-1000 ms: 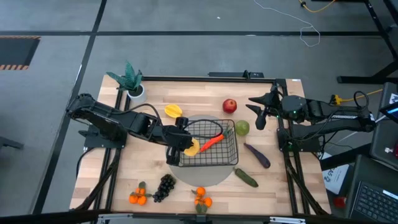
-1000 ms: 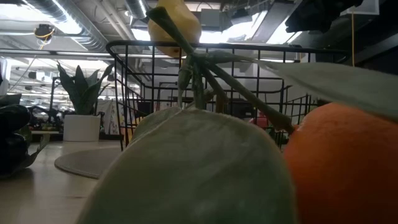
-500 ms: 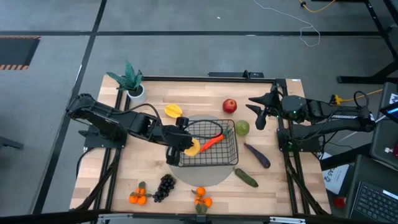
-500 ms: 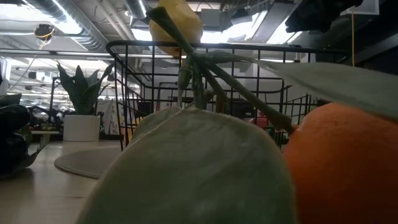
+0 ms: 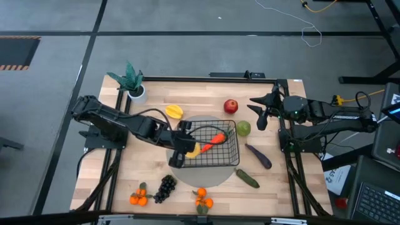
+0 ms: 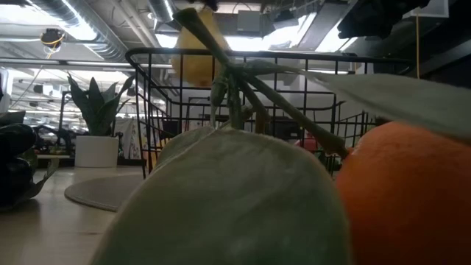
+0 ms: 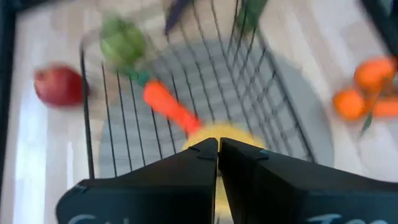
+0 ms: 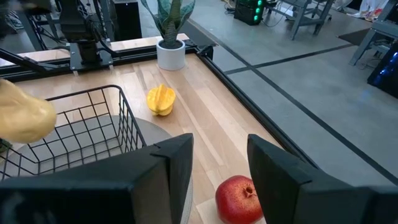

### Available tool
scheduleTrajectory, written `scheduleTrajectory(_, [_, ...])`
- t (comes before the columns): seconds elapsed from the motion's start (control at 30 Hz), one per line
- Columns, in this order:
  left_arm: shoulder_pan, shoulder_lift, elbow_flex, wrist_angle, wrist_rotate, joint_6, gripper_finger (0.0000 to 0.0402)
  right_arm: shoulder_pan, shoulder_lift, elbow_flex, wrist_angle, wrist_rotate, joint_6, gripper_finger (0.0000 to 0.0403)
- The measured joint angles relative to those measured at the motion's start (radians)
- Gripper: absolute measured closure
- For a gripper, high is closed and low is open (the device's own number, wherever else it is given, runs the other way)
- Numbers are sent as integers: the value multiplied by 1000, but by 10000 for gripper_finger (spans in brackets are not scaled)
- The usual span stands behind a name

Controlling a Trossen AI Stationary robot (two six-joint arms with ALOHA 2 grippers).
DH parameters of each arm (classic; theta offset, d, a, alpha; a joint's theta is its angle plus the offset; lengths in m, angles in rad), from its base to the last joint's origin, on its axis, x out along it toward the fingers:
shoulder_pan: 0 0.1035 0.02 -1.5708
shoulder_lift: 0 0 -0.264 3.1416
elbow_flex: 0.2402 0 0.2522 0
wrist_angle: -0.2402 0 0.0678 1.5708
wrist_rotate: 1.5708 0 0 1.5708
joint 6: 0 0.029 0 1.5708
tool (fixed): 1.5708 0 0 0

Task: Build produce basket
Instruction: Put the yellow pear into the wire basket, then put the green pear into the wire basket

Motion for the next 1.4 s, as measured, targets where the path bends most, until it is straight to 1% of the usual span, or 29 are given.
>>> scheduleTrajectory(0.3, [5,-3,1,8,-3,0,335,0,0,0,8,0,0,253])
scheduleTrajectory(0.4, [5,-3,1,7,-21,10,321,0,0,0,8,0,0,253])
scheduleTrajectory(0.7, [6,-3,1,7,-149,86,315,0,0,0,8,0,1,253])
scheduleTrajectory(1.0, [29,-3,1,0,-154,80,315,0,0,0,5,0,6,253])
scheduleTrajectory(1.17, [29,-3,0,-121,-154,15,315,0,0,0,-33,-1,112,253])
scheduleTrajectory(1.4, [29,-3,0,-307,-154,-78,315,0,-1,0,-193,-2,242,253])
